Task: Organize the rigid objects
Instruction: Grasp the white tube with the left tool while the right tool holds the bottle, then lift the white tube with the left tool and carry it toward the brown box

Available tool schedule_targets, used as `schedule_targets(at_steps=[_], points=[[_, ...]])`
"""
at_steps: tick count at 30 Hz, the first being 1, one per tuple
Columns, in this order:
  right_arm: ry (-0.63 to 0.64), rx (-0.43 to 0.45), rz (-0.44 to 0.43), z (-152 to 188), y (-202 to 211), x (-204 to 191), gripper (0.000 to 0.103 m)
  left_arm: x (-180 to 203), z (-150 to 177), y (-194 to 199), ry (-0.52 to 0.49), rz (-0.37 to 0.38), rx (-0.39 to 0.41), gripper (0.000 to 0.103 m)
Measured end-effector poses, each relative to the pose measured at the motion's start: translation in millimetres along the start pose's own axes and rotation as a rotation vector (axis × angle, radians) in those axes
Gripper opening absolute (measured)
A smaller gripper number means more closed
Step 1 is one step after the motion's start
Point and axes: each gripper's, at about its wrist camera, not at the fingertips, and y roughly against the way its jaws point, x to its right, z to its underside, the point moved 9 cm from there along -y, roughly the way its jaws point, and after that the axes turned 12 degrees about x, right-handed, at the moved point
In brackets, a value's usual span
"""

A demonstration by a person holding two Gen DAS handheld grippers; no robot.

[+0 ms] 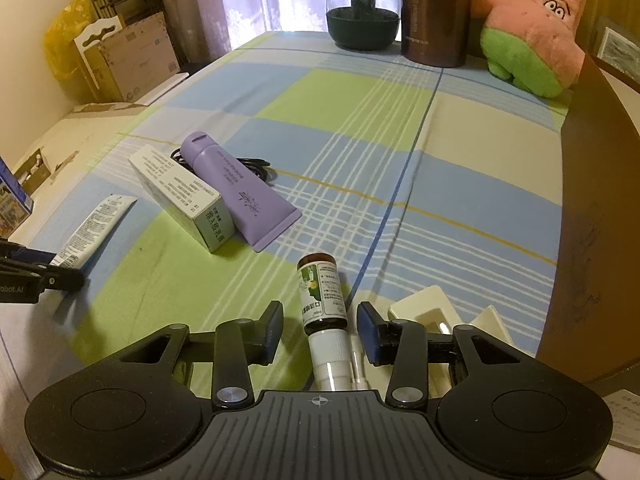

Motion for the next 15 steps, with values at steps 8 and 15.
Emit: schedule_targets(at_steps=[8,15], points=[[0.04,-0.002,0.004,2,-7,-9,0.038,3,-9,-9,-0.027,-0.005,0.005,0.034],[0.071,0.001,0.002,1,-9,-15,0.02,6,-12,-11,-0.077,-0.001,-0.005,0.035]])
